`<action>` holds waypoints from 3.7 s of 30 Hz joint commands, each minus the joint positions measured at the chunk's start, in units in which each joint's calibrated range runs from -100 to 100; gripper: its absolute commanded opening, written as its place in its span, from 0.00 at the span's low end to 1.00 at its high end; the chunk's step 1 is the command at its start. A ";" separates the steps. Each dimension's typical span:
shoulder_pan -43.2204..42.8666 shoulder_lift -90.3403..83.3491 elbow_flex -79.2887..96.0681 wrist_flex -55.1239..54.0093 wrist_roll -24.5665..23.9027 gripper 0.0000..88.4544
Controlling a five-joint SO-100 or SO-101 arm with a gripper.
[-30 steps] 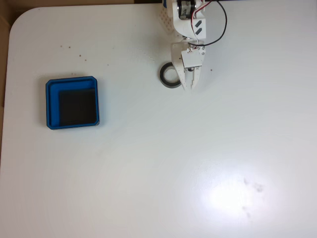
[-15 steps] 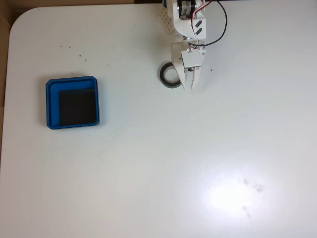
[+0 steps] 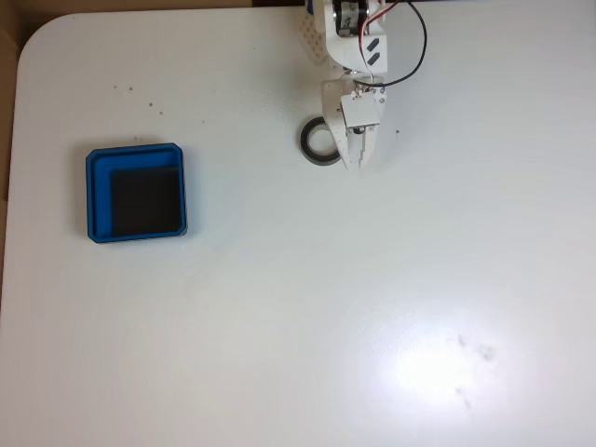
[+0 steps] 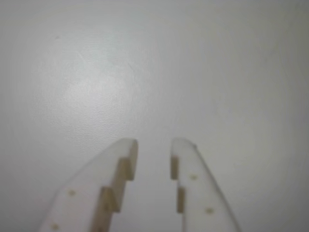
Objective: Pick the black tape roll and drop it in the blue box
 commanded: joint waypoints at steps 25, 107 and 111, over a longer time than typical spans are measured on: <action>-0.08 0.57 -0.54 -0.47 -0.49 0.01; 6.08 34.68 -30.64 27.42 0.21 0.01; 6.17 34.76 -32.80 34.60 0.12 0.01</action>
